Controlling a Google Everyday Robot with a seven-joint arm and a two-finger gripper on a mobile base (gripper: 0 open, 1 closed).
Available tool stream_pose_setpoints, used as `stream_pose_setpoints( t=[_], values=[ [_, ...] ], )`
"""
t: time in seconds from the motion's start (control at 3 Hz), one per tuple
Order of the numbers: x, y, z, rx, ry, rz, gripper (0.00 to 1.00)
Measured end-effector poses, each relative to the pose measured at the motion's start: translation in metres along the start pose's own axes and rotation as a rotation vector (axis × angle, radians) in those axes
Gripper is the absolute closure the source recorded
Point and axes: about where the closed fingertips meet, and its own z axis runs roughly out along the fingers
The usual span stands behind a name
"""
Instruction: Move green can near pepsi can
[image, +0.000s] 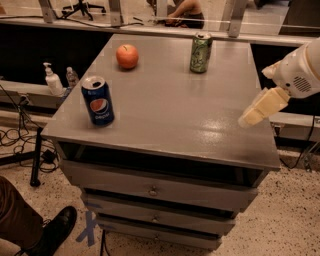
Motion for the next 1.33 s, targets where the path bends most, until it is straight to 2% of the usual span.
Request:
stream_pose_setpoints(
  t=[0.67, 1.0, 1.33],
  values=[
    [-0.057, -0.06, 0.065, 0.051, -0.286, 0.166, 0.0],
    [-0.057, -0.06, 0.066, 0.05, -0.289, 0.168, 0.0],
    [-0.066, -0.073, 0.08, 0.069, -0.363, 0.218, 0.0]
  ],
)
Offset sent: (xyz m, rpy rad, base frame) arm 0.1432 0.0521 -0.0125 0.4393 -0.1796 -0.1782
